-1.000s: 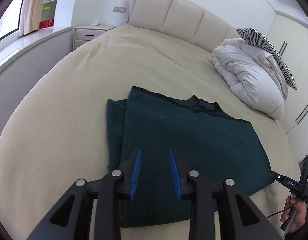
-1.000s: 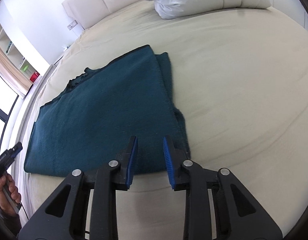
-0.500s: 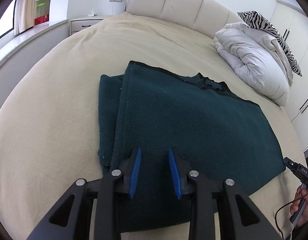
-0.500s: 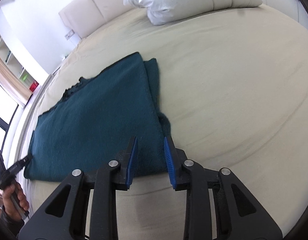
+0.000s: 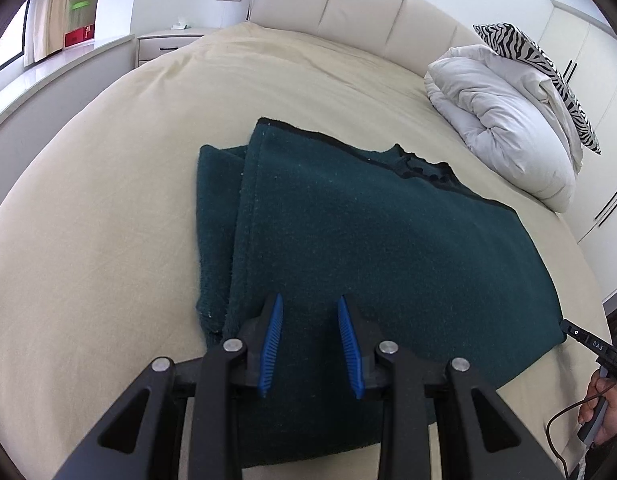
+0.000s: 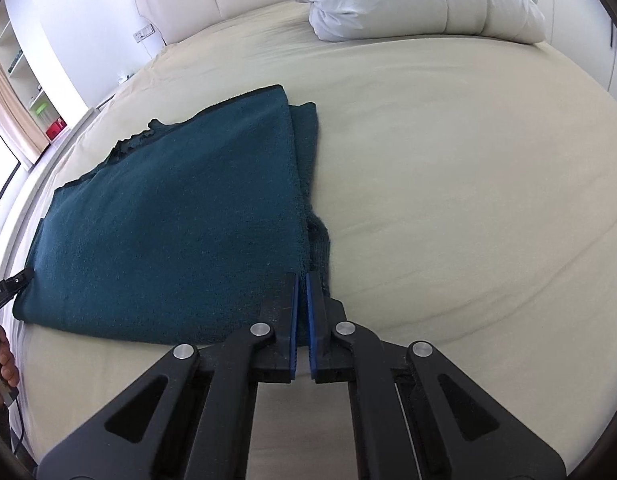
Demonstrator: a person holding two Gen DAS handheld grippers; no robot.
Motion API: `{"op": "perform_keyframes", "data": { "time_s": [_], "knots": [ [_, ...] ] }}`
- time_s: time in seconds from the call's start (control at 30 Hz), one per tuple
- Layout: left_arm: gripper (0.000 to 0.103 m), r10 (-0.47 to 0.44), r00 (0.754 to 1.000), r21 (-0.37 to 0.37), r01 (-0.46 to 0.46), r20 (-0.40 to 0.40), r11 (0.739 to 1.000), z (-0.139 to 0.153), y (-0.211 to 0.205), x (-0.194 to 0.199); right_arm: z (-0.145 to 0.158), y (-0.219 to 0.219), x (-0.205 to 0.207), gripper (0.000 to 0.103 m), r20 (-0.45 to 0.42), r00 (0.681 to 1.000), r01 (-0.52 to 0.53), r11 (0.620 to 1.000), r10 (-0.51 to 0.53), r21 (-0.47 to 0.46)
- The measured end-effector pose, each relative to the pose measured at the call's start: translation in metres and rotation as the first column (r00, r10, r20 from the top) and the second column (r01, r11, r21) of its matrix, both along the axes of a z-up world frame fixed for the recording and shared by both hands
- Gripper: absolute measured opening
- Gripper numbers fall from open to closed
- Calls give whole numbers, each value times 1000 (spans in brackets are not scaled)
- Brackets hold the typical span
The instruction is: Fold small clothes
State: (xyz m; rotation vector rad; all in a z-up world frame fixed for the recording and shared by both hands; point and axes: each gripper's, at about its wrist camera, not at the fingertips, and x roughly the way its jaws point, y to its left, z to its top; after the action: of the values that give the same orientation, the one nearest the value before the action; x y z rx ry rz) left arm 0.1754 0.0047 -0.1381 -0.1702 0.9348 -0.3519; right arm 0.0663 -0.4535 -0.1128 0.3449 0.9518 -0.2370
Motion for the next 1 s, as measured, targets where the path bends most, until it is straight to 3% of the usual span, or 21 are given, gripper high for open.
{"op": "perform_keyframes", "data": {
  "time_s": [0.27, 0.43, 0.6, 0.7, 0.8, 0.9, 0.93, 1.0],
  "knots": [
    [31, -11, 1000, 0, 11, 1, 1000, 0, 2, -1, -2, -8, -19, 2, 22, 999, 32, 999, -33, 41],
    [31, -14, 1000, 3, 14, 2, 1000, -1, 1, -1, -17, -22, -22, 2, 30, 998, 54, 987, -60, 149],
    [31, -1, 1000, -23, 1, -6, 1000, 4, 3, -1, -13, -16, -21, 4, 21, 999, 26, 993, -29, 119],
    [31, 7, 1000, -51, -6, 16, 999, 15, 6, -3, 6, -14, -28, 7, 48, 997, 58, 995, -62, 82],
    [33, 10, 999, -74, -7, 49, 997, 30, 0, 3, 34, -11, -31, 8, 155, 983, 86, 994, -95, 63],
    [35, -3, 997, -54, 7, 75, 999, 41, -21, 21, 49, 8, -1, 16, 214, 976, 6, 993, -32, 118],
    [38, -20, 996, -35, 23, 89, 999, 43, -31, 28, 48, 17, 18, 25, 209, 978, -36, 988, 3, 153],
    [40, -38, 993, 37, 34, 116, 999, 42, -51, 45, 41, 38, 57, 31, 232, 969, -141, 956, 80, 259]
  ]
}}
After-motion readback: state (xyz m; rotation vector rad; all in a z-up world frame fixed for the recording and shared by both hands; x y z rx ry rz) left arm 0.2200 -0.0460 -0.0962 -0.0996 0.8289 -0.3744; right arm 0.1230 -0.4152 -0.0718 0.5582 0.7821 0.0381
